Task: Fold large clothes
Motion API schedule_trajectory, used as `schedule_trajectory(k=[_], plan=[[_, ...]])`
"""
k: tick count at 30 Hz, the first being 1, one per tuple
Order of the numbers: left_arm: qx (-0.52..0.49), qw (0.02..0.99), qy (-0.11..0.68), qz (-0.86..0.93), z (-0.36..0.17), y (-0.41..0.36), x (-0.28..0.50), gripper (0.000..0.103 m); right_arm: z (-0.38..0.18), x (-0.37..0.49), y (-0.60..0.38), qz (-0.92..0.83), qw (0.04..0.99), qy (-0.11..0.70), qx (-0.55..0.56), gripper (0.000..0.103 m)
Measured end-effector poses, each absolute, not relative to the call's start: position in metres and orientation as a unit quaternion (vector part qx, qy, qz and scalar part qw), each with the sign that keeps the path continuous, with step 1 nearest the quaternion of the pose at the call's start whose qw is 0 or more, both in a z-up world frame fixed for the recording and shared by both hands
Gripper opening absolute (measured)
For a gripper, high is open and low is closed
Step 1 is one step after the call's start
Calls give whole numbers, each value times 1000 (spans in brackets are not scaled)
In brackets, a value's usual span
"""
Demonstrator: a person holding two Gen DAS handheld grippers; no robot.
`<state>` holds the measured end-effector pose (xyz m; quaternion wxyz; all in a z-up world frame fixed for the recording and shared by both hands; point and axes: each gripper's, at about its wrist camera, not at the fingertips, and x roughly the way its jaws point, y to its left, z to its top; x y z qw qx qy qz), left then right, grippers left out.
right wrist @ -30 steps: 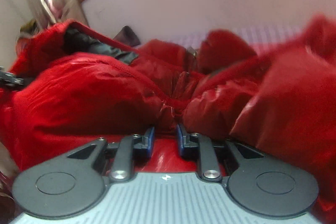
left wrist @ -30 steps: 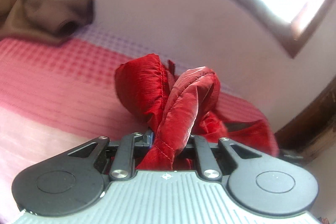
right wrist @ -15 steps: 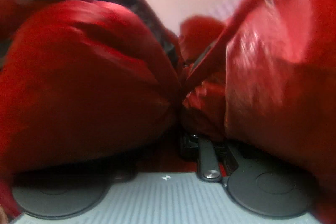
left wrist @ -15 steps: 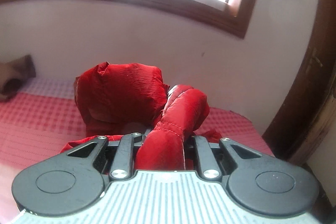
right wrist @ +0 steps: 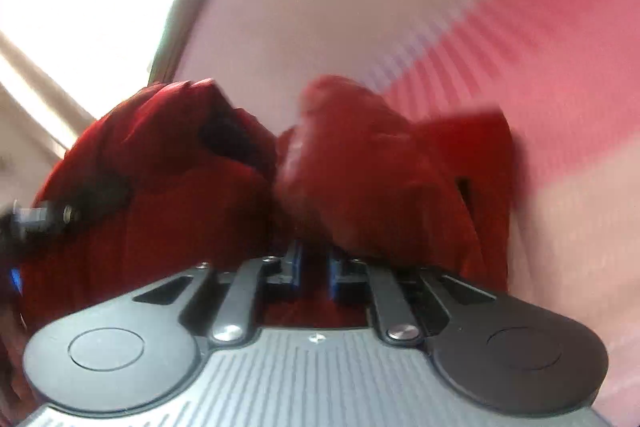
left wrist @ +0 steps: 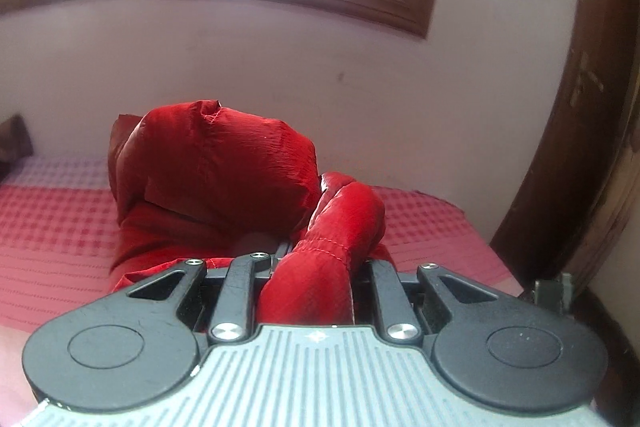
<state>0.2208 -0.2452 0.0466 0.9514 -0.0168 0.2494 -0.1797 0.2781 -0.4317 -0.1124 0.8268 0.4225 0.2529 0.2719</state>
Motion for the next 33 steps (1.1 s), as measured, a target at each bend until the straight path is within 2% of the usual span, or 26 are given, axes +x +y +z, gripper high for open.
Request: schedule_trajectory(k=[5,7,10,11,12,14,18,23,25,26,27,30,33], plan=[[30,954,225,-195,21,-281,216,23,-141,271,-484,305,745,230,547,12],[46,954,216,-205,10,-291,212,26,-137,267,-505,298,747,216,553,14],[63,952,207,-218,-5,-305,208,27,-117,254,-533,293,773,194,528,25],[66,950,206,-224,-10,-308,207,28,-108,252,-541,287,784,190,518,36],[73,949,206,-226,-15,-314,207,28,-97,252,-547,282,795,187,503,59],[92,950,195,-227,-24,-325,205,28,-71,261,-553,279,821,190,461,81],[106,951,182,-224,-39,-338,201,28,-16,269,-538,271,876,212,339,81],[122,952,167,-224,-54,-346,196,28,24,296,-484,260,915,246,185,80],[134,951,161,-228,-59,-347,192,32,29,305,-461,266,920,253,135,65],[136,949,163,-234,-61,-347,191,33,30,308,-450,267,922,257,109,52],[136,945,174,-241,-63,-352,193,34,29,310,-442,261,926,259,91,44],[136,944,165,-251,-62,-349,189,33,25,310,-437,244,932,262,59,37],[117,941,164,-272,-54,-336,175,41,19,309,-439,239,931,271,50,36]])
